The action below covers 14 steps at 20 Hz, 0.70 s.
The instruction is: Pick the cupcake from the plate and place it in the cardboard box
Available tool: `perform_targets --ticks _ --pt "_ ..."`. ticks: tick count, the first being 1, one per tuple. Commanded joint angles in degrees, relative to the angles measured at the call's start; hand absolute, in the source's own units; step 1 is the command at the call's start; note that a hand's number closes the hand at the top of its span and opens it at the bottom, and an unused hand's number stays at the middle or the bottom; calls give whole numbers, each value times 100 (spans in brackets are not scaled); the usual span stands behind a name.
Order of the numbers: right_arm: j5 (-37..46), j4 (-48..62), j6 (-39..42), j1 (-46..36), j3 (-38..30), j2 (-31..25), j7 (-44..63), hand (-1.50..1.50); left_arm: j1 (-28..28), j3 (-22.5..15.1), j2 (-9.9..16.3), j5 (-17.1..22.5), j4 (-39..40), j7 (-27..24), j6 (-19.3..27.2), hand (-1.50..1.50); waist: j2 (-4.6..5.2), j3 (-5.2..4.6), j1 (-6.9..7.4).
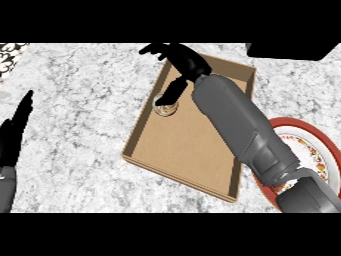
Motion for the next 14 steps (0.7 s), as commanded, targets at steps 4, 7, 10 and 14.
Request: perform_targets --ticks 4,7,10,14 --pt "-800 96 -591 76 -204 4 -807 -150 207 -105 -197 -100 -71 -99 131 0 -6 3 -25" --pt "-1121 169 -420 -288 -914 -31 -844 -150 7 93 17 -25 57 -23 61 0 -12 4 -171" --pt "-1441 204 -296 -327 -1290 -176 -869 -150 122 51 17 -36 -312 204 29 0 -45 7 -183" --pt "-1617 549 403 -162 -1568 -804 -1483 -150 29 18 -49 -135 -105 94 130 0 -5 6 -176"
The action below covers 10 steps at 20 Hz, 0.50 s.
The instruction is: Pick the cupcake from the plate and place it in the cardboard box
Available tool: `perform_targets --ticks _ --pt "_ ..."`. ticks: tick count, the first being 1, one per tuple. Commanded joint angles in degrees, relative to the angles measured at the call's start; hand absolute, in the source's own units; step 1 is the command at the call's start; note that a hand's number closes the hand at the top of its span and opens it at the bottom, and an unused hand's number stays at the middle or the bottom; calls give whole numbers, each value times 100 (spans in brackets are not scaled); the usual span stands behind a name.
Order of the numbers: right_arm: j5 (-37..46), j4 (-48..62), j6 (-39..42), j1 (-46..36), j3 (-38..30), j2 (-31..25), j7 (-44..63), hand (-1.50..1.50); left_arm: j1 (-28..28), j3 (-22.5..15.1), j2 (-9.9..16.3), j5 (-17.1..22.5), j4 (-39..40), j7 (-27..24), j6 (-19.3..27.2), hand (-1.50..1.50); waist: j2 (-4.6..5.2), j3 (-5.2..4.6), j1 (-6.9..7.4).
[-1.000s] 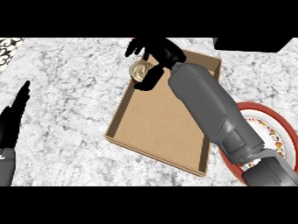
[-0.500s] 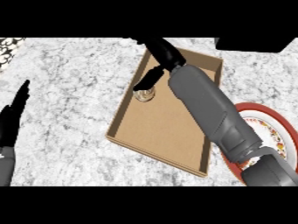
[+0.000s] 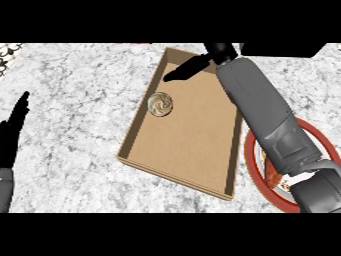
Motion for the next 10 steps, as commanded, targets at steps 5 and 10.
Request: perform_targets --ticks 5,10 --pt "-462 466 1213 -74 -670 -1403 -241 -150 33 -24 -44 -50 94 -106 7 0 22 0 -32" --pt "-341 784 1492 140 -720 -2052 -604 -150 -28 11 -67 27 -8 0 -35 0 45 4 43"
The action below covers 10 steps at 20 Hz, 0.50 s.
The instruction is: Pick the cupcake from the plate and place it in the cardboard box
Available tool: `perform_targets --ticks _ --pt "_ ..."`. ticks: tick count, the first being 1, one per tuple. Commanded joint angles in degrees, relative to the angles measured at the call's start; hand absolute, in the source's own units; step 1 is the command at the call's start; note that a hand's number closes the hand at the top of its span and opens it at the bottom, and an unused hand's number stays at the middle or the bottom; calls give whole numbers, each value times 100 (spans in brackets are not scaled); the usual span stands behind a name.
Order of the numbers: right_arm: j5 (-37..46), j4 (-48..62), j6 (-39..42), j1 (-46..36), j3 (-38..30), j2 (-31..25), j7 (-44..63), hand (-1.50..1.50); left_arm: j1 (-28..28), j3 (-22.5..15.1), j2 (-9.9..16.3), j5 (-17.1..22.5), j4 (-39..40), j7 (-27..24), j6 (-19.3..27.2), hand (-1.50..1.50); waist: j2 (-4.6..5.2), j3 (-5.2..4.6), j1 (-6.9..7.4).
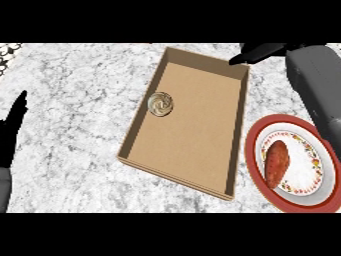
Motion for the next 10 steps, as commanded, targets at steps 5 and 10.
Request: perform_targets --ticks 5,10 --pt "125 404 901 409 -86 -1223 -763 -150 -43 -162 -142 -107 -380 286 73 0 71 15 137" --pt "503 481 1505 564 223 -1719 -1075 -150 13 -177 -132 -144 -242 87 54 0 86 16 169"
